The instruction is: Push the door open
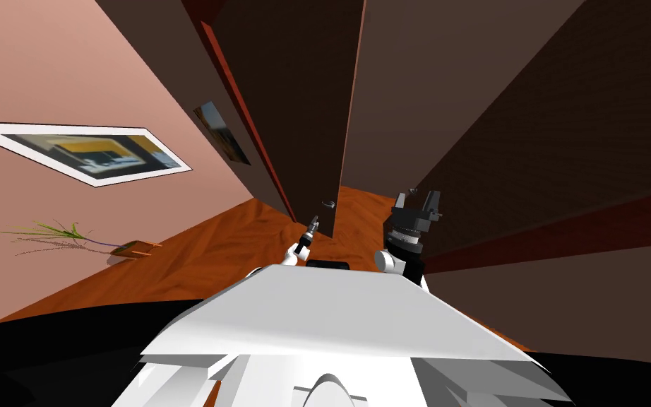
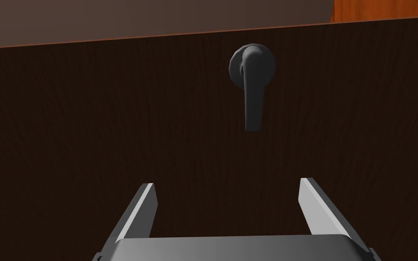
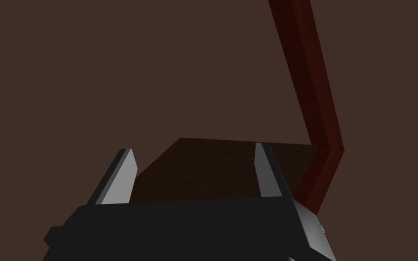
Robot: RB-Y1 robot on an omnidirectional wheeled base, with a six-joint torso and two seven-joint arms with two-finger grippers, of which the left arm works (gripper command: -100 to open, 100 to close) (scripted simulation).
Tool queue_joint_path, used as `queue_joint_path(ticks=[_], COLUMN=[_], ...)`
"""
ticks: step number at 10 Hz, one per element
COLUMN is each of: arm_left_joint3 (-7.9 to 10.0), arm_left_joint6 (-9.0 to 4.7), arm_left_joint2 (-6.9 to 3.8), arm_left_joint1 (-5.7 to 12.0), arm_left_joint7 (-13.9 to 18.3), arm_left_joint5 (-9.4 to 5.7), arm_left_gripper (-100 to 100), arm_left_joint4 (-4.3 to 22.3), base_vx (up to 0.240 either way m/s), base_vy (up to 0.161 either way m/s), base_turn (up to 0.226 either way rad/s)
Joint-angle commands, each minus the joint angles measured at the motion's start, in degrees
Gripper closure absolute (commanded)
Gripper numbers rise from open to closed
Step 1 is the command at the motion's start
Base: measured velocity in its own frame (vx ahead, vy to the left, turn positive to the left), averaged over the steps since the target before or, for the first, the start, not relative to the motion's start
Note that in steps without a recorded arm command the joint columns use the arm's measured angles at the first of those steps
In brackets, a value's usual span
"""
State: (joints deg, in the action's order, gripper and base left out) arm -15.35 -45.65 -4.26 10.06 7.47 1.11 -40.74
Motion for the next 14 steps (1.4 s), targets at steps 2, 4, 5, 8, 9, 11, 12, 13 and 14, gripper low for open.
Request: queue_joint_path(ticks=[2, 4, 5, 8, 9, 11, 12, 13, 14], arm_left_joint3=[-0.48, -0.81, -1.07, -1.41, -1.59, -1.6, -1.41, -1.35, -1.21], arm_left_joint6=[-0.81, -1.36, -1.78, -2.35, -2.65, -2.79, -2.92, -2.92, -2.92], arm_left_joint2=[0.3, 0.5, 0.68, 0.95, 1.11, 1.11, 0.9, 0.85, 0.79], arm_left_joint1=[1.19, 2.11, 2.81, 3.77, 4.26, 4.46, 4.55, 4.56, 4.57], arm_left_joint7=[0.17, 0.31, 0.41, 0.56, 0.64, 0.71, 0.56, 0.51, 0.4], arm_left_joint5=[0.01, 0.01, 0.01, 0.01, 0.01, 0.0, -0.09, -0.11, -0.17], arm_left_gripper=[-100, -100, -100, -100, -100, -100, -100, -100, -100], arm_left_joint4=[3.05, 5.3, 7.01, 9.35, 10.55, 10.98, 11.25, 11.27, 11.33], base_vx=[0.063, 0.054, 0.057, 0.051, 0.04, 0.028, 0.107, 0.176, 0.201], base_vy=[0.05, 0.044, 0.061, 0.052, 0.043, 0.032, -0.04, -0.065, -0.069], base_turn=[-0.066, -0.067, -0.085, -0.053, -0.064, -0.031, -0.029, -0.022, -0.025])
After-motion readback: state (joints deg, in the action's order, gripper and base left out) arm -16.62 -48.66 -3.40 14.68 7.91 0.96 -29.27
